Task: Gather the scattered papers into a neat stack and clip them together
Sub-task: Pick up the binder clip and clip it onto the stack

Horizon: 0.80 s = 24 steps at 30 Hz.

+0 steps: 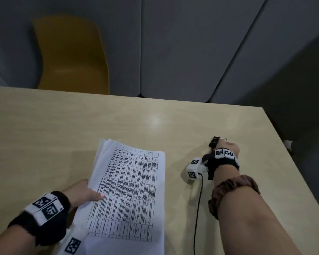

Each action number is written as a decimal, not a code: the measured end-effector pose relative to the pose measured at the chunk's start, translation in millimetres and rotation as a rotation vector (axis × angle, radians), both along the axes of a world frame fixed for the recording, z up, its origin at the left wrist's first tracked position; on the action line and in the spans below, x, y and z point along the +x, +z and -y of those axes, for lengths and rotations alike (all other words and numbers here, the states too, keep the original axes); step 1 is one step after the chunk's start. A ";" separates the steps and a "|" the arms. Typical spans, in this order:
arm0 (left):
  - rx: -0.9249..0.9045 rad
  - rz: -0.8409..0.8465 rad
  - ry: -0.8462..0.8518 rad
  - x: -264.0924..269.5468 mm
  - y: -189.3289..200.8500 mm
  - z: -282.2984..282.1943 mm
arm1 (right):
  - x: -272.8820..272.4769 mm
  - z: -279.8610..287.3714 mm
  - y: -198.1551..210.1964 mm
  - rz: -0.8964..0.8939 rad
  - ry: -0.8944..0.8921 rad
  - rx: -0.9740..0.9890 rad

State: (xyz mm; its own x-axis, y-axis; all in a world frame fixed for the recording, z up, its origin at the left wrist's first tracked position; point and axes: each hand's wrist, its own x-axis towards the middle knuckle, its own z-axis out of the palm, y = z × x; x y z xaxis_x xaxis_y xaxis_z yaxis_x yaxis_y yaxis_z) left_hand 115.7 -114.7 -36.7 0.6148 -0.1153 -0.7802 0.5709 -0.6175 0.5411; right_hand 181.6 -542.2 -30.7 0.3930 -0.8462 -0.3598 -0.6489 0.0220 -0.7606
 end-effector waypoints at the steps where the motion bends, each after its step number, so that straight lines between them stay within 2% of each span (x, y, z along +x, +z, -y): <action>1: -0.005 -0.006 -0.002 -1.0 1.7 0.1 | -0.5 -1.5 1.3 0.007 0.001 -0.014; 6: -0.022 0.007 0.035 0.2 -11.5 -9.8 | -15.5 -34.6 10.8 0.067 0.071 -0.003; 9: -0.023 0.006 0.036 -3.3 -19.6 -16.5 | -35.8 -84.1 11.8 0.108 0.342 0.068; 13: -0.020 -0.028 0.041 -14.5 -0.5 -12.2 | -72.2 -165.1 17.1 0.148 0.708 0.113; 17: -0.003 -0.027 0.030 -27.4 1.2 -22.9 | -96.2 -220.3 19.6 0.050 0.987 -0.003; 19: -0.002 -0.024 0.033 -31.9 -3.0 -30.7 | -101.2 -231.7 23.0 0.005 1.067 -0.052; 22: 0.011 -0.016 0.036 -38.4 0.1 -32.8 | -102.0 -234.9 28.0 -0.007 1.091 -0.057; 24: 0.019 -0.008 0.043 -41.4 -0.5 -33.4 | -98.1 -232.4 31.5 -0.061 1.057 0.071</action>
